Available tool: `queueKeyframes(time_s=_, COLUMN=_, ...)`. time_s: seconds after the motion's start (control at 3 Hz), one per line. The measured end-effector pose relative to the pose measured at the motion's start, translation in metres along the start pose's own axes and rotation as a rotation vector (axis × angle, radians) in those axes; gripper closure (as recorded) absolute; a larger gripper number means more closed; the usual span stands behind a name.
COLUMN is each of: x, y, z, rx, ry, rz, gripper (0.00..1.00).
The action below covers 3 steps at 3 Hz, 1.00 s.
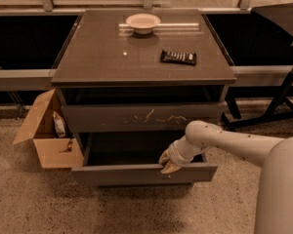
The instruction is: Open middle drawer
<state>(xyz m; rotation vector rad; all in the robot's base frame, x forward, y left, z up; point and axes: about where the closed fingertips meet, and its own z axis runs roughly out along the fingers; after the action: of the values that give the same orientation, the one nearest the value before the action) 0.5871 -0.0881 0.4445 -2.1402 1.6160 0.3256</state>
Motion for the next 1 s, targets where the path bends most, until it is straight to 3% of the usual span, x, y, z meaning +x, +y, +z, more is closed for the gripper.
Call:
queueKeyframes(time_s=0.33, x=0.000, y=0.000, z=0.000, rx=0.000, ry=0.000, rz=0.000, gripper=0.23)
queueKeyframes(time_s=0.67, x=0.000, y=0.000, z=0.000, rx=0.000, ry=0.000, rz=0.000, gripper=0.00)
queueKeyframes(time_s=1.0, x=-0.004, y=0.011, z=0.005, rx=-0.023, ry=-0.021, rz=-0.015, gripper=0.00)
